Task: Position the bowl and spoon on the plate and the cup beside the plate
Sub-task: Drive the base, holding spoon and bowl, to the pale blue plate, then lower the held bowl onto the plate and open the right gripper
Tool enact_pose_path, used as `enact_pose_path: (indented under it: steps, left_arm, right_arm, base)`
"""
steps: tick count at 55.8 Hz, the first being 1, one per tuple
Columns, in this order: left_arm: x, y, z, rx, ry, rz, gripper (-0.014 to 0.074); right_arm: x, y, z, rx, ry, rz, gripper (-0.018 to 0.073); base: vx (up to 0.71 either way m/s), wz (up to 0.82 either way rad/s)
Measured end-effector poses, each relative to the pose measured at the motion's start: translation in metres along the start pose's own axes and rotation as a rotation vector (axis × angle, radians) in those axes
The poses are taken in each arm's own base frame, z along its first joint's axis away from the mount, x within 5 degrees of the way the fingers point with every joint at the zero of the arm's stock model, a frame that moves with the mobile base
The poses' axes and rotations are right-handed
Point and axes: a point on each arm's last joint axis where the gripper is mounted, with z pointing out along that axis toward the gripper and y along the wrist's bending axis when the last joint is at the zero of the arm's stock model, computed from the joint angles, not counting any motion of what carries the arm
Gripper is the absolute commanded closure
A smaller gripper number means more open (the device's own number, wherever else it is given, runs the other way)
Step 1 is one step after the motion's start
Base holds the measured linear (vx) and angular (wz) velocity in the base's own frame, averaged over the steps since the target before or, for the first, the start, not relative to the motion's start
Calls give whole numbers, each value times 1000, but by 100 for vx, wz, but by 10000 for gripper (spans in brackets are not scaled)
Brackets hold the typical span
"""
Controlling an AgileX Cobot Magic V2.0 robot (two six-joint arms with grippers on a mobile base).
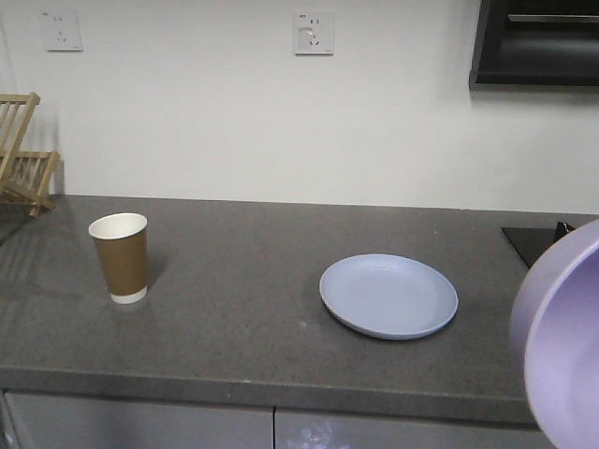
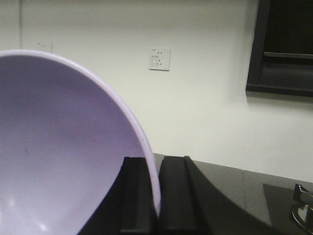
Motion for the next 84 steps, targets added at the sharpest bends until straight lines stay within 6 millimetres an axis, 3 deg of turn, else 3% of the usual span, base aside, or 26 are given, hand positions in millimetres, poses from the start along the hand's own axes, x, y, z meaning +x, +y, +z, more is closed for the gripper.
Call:
enact_pose_path:
  steps: [45,84]
  left_arm:
    - [0,0,0,0,0,0,603]
    - [0,0,0,0,1,0,603]
  right_arm:
    - [0,1,0,-6,3,0,568]
    - [0,1,0,-6,3,0,568]
  base:
    - [38,-5]
    - [7,-4]
